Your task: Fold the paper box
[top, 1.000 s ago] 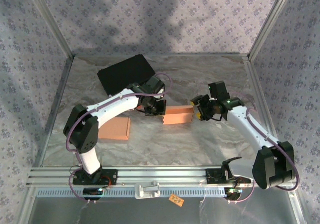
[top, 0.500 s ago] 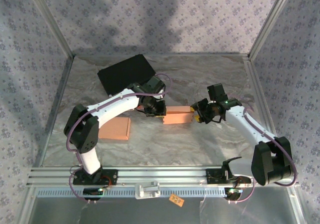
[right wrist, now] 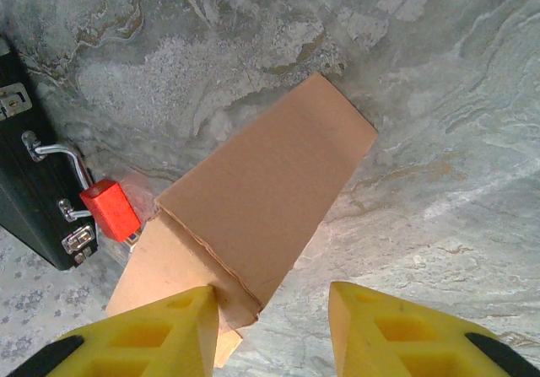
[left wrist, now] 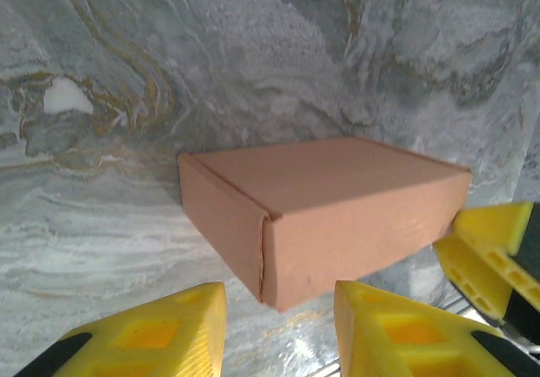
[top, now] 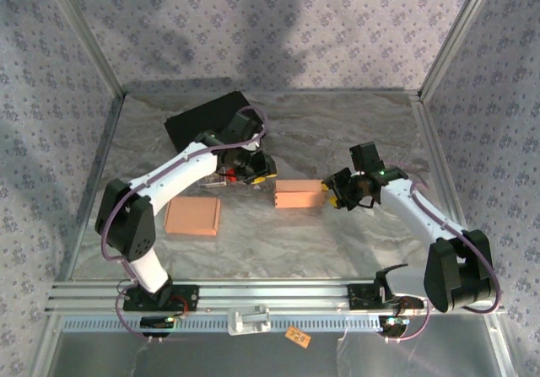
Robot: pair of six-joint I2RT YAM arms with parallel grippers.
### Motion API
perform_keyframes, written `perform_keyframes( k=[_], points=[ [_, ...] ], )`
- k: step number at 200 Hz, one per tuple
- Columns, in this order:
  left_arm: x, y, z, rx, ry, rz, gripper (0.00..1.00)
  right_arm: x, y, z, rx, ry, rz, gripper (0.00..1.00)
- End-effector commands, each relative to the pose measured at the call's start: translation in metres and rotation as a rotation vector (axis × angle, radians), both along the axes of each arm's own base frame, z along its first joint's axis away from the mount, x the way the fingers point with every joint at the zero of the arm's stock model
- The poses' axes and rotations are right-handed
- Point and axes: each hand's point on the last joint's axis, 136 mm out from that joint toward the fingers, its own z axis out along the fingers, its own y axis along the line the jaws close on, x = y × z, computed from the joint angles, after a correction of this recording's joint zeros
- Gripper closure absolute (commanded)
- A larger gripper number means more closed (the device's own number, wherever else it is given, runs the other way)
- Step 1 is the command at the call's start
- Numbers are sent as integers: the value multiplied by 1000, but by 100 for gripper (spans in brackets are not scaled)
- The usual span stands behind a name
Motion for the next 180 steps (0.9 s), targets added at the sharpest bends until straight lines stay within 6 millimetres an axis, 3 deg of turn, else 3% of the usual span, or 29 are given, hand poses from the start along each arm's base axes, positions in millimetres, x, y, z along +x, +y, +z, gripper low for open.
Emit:
perform_keyframes(
  k=[1, 56, 131, 157, 180],
  points=[
    [-5, -15, -8, -47, 45, -28, 62, -26, -13, -27, -64, 129, -3, 61],
    [-18, -14, -34, -22, 97, -54, 66, -27, -13, -29, -67, 133, -6, 61],
    [-30, -14, -48, 7, 118, -77, 70, -23, -13, -21, -65, 117, -14, 61],
    [-31, -13, -44, 12, 100, -85, 71, -13, -11, -3, -75, 48, 5, 59],
    [-32, -13, -42, 22, 77, -101, 72, 2, -10, 30, -79, -73, -6, 47]
  ],
)
